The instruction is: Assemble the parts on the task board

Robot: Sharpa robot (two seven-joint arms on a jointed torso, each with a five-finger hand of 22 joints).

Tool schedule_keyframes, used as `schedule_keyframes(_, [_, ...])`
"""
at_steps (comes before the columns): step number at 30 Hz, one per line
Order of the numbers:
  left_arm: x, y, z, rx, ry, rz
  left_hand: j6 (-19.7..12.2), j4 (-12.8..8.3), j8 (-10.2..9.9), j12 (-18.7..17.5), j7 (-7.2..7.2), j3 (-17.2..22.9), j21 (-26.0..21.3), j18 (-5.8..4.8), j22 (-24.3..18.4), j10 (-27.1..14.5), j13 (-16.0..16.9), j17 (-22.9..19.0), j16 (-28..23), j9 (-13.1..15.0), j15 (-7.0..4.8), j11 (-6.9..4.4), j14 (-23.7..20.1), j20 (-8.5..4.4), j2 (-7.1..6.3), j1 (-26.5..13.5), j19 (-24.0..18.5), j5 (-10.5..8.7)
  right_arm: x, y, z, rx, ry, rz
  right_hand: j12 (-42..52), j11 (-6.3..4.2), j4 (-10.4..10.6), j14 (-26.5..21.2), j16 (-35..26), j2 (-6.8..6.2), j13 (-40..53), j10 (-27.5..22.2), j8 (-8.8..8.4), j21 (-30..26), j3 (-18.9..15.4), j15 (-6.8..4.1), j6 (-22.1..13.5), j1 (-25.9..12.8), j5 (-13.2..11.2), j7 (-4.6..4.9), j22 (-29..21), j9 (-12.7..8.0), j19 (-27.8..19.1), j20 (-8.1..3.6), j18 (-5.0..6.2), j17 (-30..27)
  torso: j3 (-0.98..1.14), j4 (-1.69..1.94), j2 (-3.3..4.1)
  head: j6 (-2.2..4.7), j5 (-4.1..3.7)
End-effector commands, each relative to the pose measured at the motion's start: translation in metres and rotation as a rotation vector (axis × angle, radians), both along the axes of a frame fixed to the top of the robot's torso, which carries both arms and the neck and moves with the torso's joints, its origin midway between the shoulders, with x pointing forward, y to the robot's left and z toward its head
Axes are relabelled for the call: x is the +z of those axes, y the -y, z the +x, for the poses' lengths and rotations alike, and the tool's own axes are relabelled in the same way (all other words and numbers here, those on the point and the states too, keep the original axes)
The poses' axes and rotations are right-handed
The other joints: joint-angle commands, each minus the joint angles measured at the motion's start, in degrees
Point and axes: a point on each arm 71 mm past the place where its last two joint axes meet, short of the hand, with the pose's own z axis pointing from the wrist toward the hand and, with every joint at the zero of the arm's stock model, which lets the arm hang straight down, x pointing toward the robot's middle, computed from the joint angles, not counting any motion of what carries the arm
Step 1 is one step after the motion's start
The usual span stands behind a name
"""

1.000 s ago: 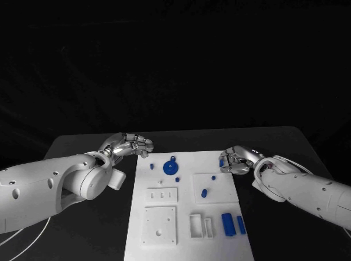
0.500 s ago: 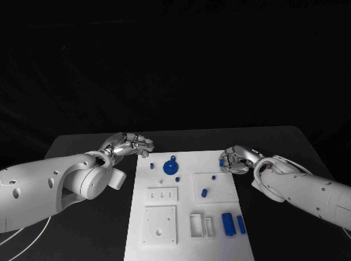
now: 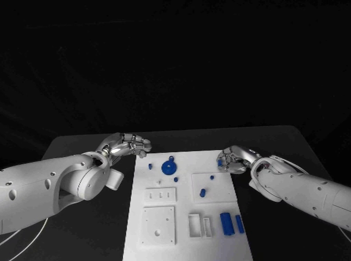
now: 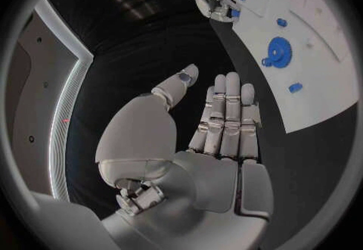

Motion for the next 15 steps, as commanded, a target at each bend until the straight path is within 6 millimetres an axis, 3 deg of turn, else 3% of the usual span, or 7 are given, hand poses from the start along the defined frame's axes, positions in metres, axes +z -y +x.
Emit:
schedule_keyframes(1, [0.001,0.0019,-0.0005,-0.016,0.004,-0.005,0.04,0.2,-0.31,-0.28,0.09,-0.23,0.37,-0.51,-0.09,-0.03,0.06,-0.06,-0.23,0.05,-0.05,0.1,0.43,-0.3,0.2,-0.32,-0.27,0.01,-0.0013,0.0,-0.0007,-0.002,0.003,-0.005,0.32,-0.37,0.05,-0.03,-0.35,0.38,0.05,-0.1,0.3,0.28,0.43,-0.25,1.68,-0.01,-0.04,1.43,0.99,0.09,-0.17,-0.13,6.59,0.07,-0.02,0.06,0.05,-0.08,-0.18])
schedule_keyframes(5, [0.001,0.0019,-0.0005,-0.016,0.004,-0.005,0.04,0.2,-0.31,-0.28,0.09,-0.23,0.37,-0.51,-0.09,-0.03,0.06,-0.06,-0.23,0.05,-0.05,0.1,0.43,-0.3,0.2,-0.32,-0.28,0.01,-0.0004,-0.0004,-0.0008,-0.003,0.015,-0.006,0.38,-0.45,0.0,-0.03,-0.36,0.47,0.08,-0.01,0.48,0.3,0.49,-0.32,2.04,0.02,0.0,1.33,0.99,0.17,-0.17,-0.15,6.59,0.09,-0.01,0.03,0.03,-0.15,-0.17])
schedule_keyframes(6, [0.001,0.002,-0.0006,-0.017,0.004,-0.005,0.04,0.2,-0.31,-0.28,0.09,-0.22,0.37,-0.51,-0.09,-0.03,0.06,-0.06,-0.23,0.05,-0.05,0.1,0.43,-0.3,0.2,-0.32,-0.28,0.01,-0.0002,-0.0005,-0.0007,-0.003,0.018,-0.006,0.42,-0.97,-0.34,-0.02,-0.4,1.47,0.06,0.11,1.41,0.36,0.87,-0.75,3.79,0.34,-0.06,0.78,1.03,0.61,-0.24,-0.16,6.59,0.14,0.01,0.03,0.04,-0.18,-0.14])
schedule_keyframes(15, [0.001,0.0032,-0.001,-0.022,0.004,-0.005,0.07,0.21,-0.3,-0.27,0.07,-0.19,0.37,-0.5,-0.1,0.0,0.08,-0.06,-0.23,0.06,-0.06,0.08,0.44,-0.3,0.24,-0.28,-0.29,0.0,0.0033,-0.0019,-0.001,-0.029,0.068,-0.007,1.54,-1.8,-1.02,0.08,-0.51,2.72,0.94,1.75,2.27,0.62,1.1,-1.54,5.72,-0.16,-0.36,-0.1,1.03,1.14,-0.15,-0.12,6.59,0.31,-0.02,0.04,0.05,-0.04,-0.16])
